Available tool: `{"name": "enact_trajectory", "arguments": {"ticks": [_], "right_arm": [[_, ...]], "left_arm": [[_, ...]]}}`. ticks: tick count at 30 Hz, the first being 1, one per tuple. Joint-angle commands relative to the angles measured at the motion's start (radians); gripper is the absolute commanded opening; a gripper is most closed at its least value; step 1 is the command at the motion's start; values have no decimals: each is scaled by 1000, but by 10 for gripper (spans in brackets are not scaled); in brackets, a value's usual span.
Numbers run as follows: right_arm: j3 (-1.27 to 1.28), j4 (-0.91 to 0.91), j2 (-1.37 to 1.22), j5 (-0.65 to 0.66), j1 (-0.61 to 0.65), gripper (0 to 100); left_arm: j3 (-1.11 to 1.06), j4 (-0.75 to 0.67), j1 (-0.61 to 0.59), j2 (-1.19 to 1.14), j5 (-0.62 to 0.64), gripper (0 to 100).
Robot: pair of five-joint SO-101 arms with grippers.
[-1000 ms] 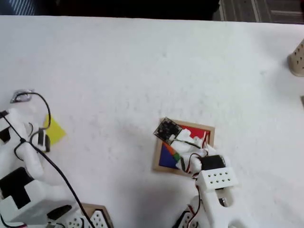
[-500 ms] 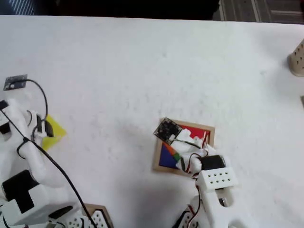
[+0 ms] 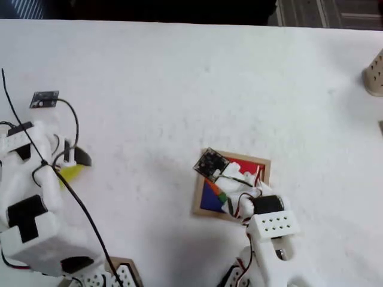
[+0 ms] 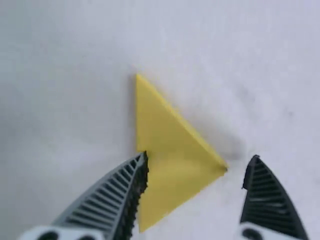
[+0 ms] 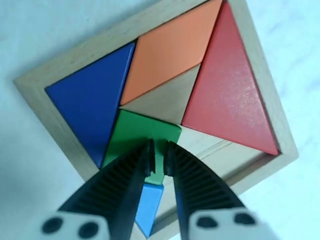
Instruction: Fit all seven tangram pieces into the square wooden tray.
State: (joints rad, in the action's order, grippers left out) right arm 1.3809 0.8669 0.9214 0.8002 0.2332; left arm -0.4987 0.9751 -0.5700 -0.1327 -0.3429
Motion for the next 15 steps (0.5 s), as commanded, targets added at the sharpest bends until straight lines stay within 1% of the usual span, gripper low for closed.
{"name": "enact_trajectory", "arguments": {"ticks": [1, 6, 10, 15], "right_arm": [[0, 13, -4, 11, 4, 45], [0, 13, -4, 12, 4, 45], [0, 13, -4, 12, 4, 45], [0, 13, -4, 12, 4, 45]], "left_arm": [[63, -61, 15, -45, -29, 309], [63, -69, 10, -88, -58, 309], [63, -63, 10, -94, -110, 309], [63, -63, 15, -94, -121, 295]]}}
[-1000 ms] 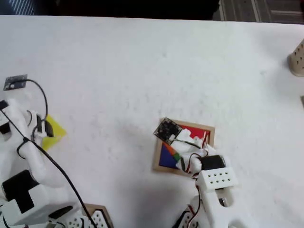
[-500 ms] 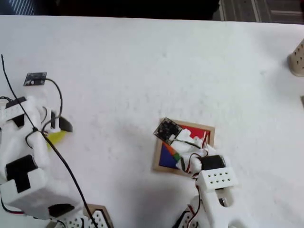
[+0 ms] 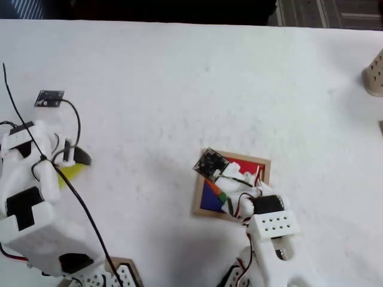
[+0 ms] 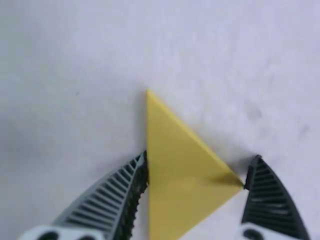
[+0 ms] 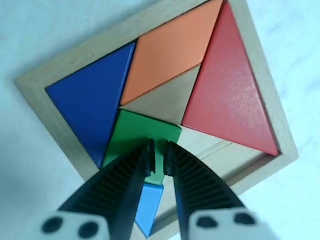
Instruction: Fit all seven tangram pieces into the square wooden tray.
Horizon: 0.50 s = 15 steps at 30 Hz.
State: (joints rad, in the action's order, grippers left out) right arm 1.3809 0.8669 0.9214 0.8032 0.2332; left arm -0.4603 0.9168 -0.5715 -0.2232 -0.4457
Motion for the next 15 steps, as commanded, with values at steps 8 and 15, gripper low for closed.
{"name": "enact_trajectory", "arguments": {"ticks": [8, 15], "right_arm": [[0, 13, -4, 9, 4, 45], [0, 13, -4, 6, 4, 45]], "left_arm": [[21, 35, 50, -1, -186, 63], [15, 54, 47, -1, -187, 57]]}}
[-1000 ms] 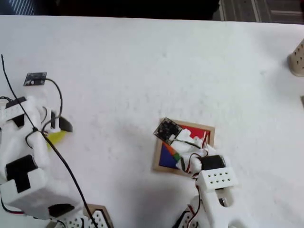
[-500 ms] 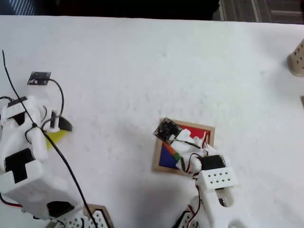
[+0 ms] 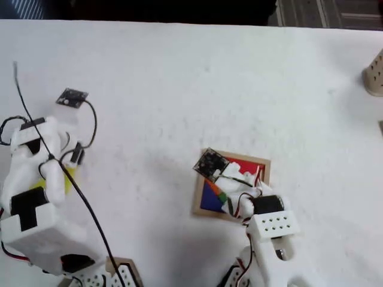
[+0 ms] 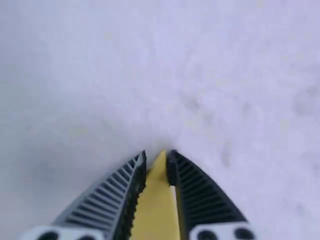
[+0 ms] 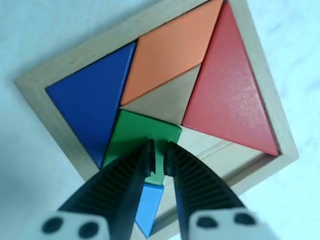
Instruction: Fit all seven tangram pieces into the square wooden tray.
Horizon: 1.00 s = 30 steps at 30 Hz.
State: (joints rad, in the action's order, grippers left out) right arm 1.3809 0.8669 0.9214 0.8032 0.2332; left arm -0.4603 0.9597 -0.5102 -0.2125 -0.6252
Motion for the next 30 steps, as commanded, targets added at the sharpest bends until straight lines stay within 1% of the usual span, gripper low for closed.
{"name": "enact_trajectory", "arguments": {"ticks": [1, 3, 7, 12, 14, 18, 19, 25, 27, 30], "right_arm": [[0, 13, -4, 6, 4, 45], [0, 13, -4, 6, 4, 45], [0, 13, -4, 8, 4, 45], [0, 13, -4, 9, 4, 45], [0, 13, -4, 9, 4, 45], [0, 13, -4, 9, 4, 45], [0, 13, -4, 9, 4, 45], [0, 13, -4, 9, 4, 45], [0, 13, -4, 9, 4, 45], [0, 13, -4, 9, 4, 45]], "left_arm": [[15, 26, -16, -10, -11, 57], [26, 64, -21, -7, -14, 57], [95, 149, -71, 48, -6, 59], [97, 235, -139, 248, -6, 61], [38, 239, -153, 354, -6, 64], [-158, 236, -186, 585, -12, 120], [-215, 222, -200, 644, -14, 133], [-582, 37, -285, 963, -14, 186], [-661, 8, -291, 1033, -14, 216], [-703, 11, -309, 1075, -15, 264]]}}
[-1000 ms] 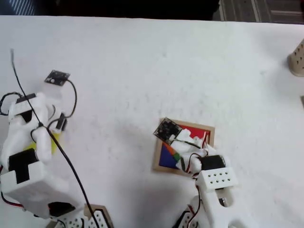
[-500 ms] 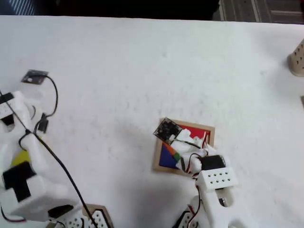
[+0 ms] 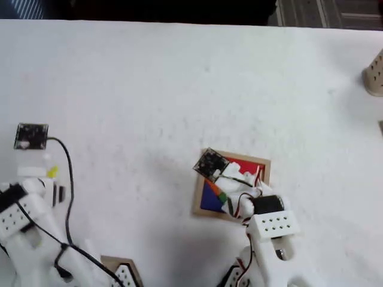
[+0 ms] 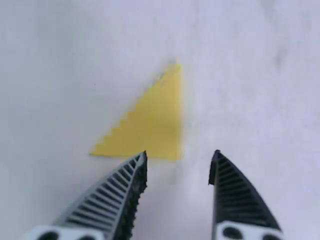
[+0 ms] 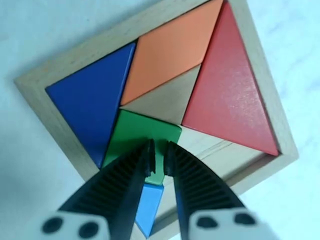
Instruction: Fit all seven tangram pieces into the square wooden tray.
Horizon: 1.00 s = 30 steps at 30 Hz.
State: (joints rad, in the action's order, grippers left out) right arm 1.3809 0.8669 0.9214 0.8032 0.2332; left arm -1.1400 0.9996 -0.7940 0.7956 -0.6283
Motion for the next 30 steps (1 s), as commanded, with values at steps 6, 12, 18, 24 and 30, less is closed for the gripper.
{"name": "enact_trajectory", "arguments": {"ticks": [6, 12, 18, 24, 30], "right_arm": [[0, 13, -4, 9, 4, 45], [0, 13, -4, 9, 4, 45], [0, 13, -4, 6, 4, 45], [0, 13, -4, 6, 4, 45], [0, 13, -4, 5, 4, 45]], "left_arm": [[-29, -55, -87, 33, -245, 308], [-101, -338, -99, -59, -414, 305], [-144, -440, -97, -131, -621, 306], [-141, -525, -81, -191, -799, 303], [-97, -614, -48, -329, -809, 302]]}}
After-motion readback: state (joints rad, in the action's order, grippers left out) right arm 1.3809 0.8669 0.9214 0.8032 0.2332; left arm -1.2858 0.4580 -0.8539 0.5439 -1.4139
